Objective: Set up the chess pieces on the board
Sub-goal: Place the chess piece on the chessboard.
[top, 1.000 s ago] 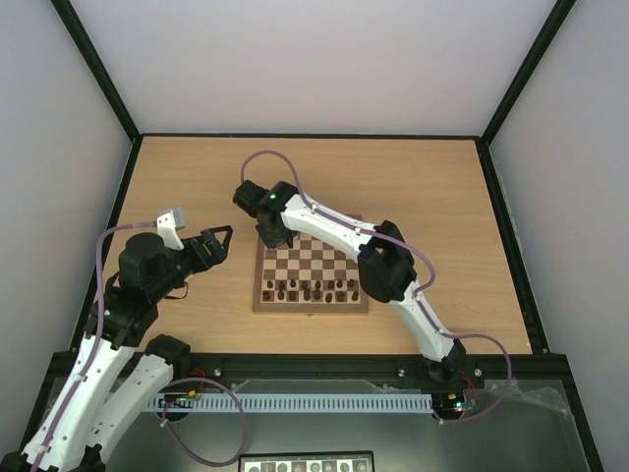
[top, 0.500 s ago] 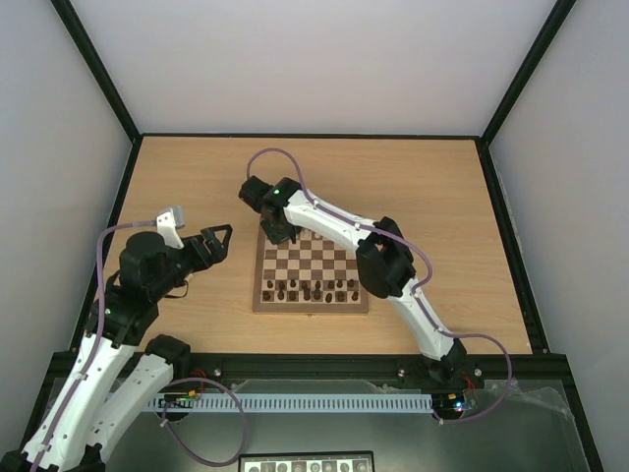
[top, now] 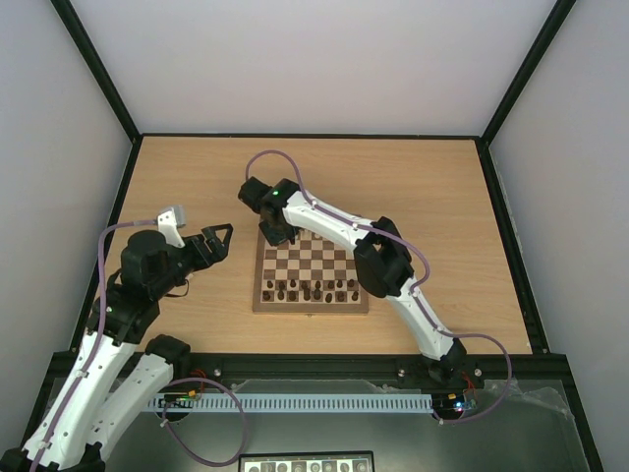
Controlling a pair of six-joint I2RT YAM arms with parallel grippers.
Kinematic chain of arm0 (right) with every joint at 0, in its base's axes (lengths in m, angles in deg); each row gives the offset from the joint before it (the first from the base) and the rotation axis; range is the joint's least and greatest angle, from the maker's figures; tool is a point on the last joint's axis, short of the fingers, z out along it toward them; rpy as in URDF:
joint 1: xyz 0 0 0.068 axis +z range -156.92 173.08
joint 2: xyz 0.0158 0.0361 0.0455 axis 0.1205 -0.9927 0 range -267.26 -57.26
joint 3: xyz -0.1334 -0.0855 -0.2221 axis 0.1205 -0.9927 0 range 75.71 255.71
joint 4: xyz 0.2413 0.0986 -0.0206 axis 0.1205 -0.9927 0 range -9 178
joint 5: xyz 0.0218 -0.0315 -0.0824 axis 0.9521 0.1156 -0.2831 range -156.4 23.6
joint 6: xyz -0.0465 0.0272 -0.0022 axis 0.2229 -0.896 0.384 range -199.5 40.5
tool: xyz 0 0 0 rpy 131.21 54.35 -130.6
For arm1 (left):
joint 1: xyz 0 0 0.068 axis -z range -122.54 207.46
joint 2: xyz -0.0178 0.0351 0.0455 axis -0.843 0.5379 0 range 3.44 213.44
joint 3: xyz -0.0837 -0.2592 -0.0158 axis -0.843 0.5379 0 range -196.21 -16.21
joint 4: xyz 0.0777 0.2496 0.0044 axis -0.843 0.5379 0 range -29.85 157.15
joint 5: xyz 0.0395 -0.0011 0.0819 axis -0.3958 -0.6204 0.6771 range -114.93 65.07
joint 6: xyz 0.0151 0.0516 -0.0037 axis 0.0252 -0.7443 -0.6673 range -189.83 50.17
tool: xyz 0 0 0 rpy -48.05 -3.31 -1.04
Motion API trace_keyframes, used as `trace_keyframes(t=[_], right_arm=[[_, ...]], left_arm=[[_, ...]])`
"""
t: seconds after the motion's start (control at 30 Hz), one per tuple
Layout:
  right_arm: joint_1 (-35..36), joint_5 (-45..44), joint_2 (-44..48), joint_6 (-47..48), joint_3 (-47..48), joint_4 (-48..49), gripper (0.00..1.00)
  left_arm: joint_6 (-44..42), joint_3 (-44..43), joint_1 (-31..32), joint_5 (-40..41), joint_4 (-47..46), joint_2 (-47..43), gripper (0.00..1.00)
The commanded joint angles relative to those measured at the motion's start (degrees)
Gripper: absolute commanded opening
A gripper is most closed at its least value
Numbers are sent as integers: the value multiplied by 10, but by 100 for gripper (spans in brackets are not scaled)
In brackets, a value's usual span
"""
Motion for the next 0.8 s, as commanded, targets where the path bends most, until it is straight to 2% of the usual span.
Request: trace_keyframes(t=[0.0,0.57,0.77], right_arm=[[-1,7,-17,11,17,-14,1],[-1,-1,-23,10,22,-14,6],[-1,-2,-22,9,24,-13,13]], left_arm=[[-4,-14,-4,-3,-16,3,99],[-3,-15,-6,-9,-20,2,99],[-2,-16,-7,-10,-20,1,99]])
